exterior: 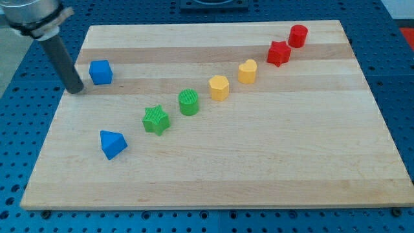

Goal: Push the blue cube to the top center

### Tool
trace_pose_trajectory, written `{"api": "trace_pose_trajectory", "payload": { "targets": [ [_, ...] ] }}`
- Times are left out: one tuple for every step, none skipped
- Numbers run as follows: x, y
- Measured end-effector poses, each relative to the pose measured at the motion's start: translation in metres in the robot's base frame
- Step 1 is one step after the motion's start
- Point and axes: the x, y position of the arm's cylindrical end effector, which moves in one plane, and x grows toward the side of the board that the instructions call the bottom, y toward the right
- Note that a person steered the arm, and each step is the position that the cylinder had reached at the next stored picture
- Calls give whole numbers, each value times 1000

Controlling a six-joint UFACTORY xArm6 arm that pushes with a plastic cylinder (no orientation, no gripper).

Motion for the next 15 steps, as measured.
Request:
{"api": "trace_pose_trajectory", "payload": {
  "targets": [
    [-36, 5],
    [-56, 75],
    [-61, 152],
    [-63, 126],
    [-76, 63],
    [-47, 18],
    [-21, 32],
    [-21, 86],
    [-17, 140],
    [-17, 177],
    [6, 167],
    [25, 191],
    [21, 224],
    [-7, 228],
    [-41, 220]
  ]
}}
